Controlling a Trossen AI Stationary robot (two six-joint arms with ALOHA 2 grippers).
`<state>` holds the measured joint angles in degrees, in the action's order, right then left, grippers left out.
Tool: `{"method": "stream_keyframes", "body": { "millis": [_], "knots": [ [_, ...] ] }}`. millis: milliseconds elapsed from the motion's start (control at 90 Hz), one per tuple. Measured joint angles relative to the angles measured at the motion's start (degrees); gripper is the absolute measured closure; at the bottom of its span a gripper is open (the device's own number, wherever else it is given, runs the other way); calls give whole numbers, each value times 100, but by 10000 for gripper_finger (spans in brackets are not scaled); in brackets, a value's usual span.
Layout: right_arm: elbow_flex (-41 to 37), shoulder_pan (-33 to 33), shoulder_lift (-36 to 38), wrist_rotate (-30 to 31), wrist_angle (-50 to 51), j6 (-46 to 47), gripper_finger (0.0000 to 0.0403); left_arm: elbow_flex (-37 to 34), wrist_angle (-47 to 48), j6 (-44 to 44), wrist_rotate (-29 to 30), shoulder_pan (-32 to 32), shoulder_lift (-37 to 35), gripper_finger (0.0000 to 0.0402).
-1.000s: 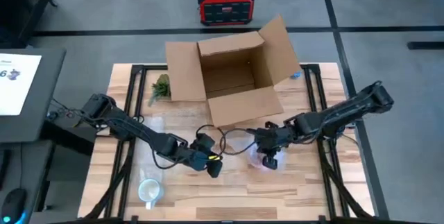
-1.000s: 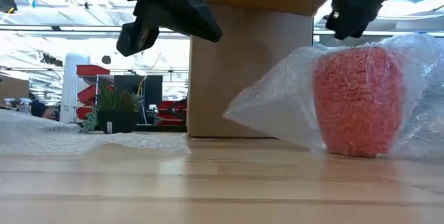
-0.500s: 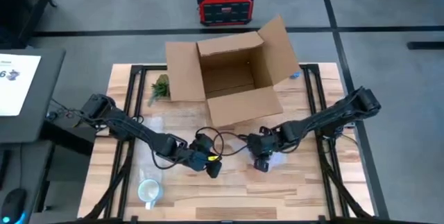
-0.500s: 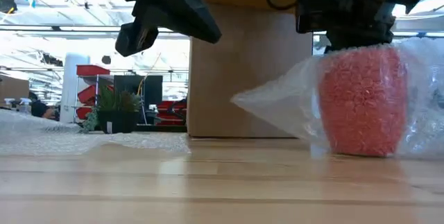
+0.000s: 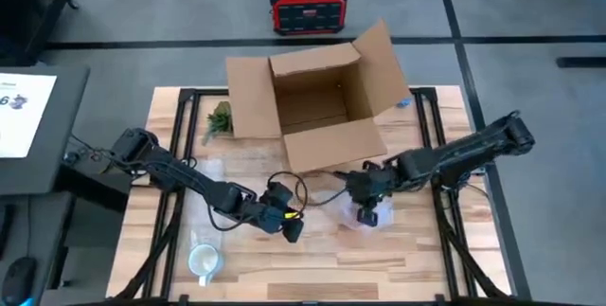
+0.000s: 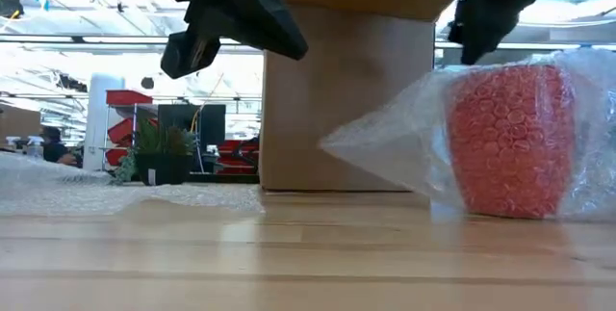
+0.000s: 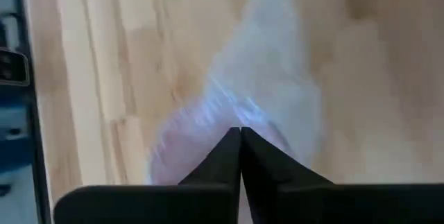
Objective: Wrap mug
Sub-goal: Wrap the red mug with bubble wrap, then put the wrapped red mug into the cardboard box
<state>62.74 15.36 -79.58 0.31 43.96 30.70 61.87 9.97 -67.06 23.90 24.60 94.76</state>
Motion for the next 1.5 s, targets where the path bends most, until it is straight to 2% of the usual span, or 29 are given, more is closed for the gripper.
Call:
{"method": "stream_keyframes", "body": {
  "millis": [133, 289, 433, 567, 800, 1011, 1111, 1322, 1500],
  "knots": [
    [-210, -252, 216, -39, -151, 270, 403, 0, -1, -3, 3, 0, 0, 402],
    [-652, -363, -184, -134, -603, 295, 403, 0, 3, -3, 17, 0, -2, 402],
    [-744, -179, -632, -82, -963, 289, 403, 0, -3, -5, 31, 0, -2, 402],
    [-909, -6, -1137, -179, -665, 350, 403, 0, 12, -9, 31, 3, -2, 402],
    [-868, 91, -1167, 72, -770, 400, 403, 0, -19, 9, 37, 5, -2, 402],
    [-844, 19, -543, 267, -618, 348, 403, 0, -31, 25, 37, 4, -2, 402],
    [-820, 15, 50, 218, -504, 242, 403, 0, -36, 39, 28, 16, -2, 402],
    [-821, 50, 881, -633, -685, -257, 394, 0, -38, 46, -101, 159, -2, 402],
    [-855, -70, 764, -1357, -878, -566, 326, 38, -15, 125, -446, 328, -2, 402]
  ]
}}
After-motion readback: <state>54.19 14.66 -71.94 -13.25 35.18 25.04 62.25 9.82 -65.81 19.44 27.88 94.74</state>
